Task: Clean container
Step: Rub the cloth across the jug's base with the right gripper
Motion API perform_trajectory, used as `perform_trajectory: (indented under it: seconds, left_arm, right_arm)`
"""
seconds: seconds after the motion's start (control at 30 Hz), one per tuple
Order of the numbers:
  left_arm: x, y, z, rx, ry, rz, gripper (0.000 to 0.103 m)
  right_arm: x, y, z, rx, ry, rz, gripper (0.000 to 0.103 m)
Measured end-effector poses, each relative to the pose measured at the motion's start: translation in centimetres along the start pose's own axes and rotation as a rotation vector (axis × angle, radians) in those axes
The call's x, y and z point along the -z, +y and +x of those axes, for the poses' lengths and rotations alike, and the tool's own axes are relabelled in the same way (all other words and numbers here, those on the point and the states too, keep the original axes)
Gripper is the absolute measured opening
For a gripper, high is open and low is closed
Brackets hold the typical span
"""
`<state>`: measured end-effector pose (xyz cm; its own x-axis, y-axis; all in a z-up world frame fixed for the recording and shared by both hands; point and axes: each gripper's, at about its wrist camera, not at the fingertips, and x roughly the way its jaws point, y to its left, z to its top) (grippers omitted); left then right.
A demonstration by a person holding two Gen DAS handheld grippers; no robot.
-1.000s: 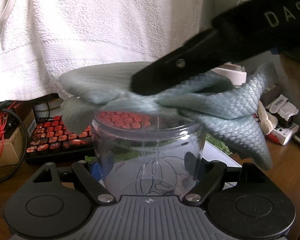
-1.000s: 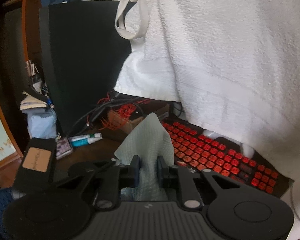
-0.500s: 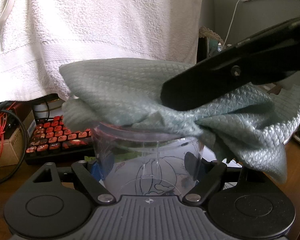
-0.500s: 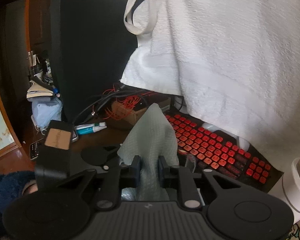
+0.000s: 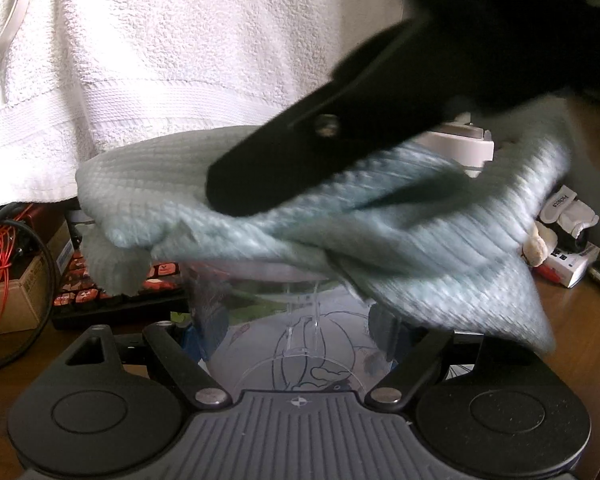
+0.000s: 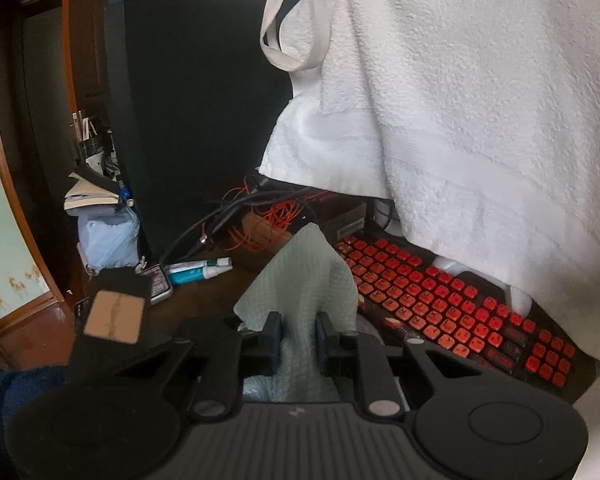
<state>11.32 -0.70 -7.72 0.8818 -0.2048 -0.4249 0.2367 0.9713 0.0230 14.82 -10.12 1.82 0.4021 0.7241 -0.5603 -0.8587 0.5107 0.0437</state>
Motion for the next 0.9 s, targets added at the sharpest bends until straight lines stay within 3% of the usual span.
perform_trajectory:
  seconds: [0.6,0.9]
  left_arm:
    - [-0.1,0.0,0.0,0.007,0.002,-0.005,0.083]
    - [-0.1,0.0,-0.2,0.002,0.001,-0.007,0.083]
  right_arm:
    - [0.5,-0.7,-1.5,0.100,0.035,-0.010,0.017]
    - [0.7,0.6,-1.7,0.042,0.033,-0.020,0.017]
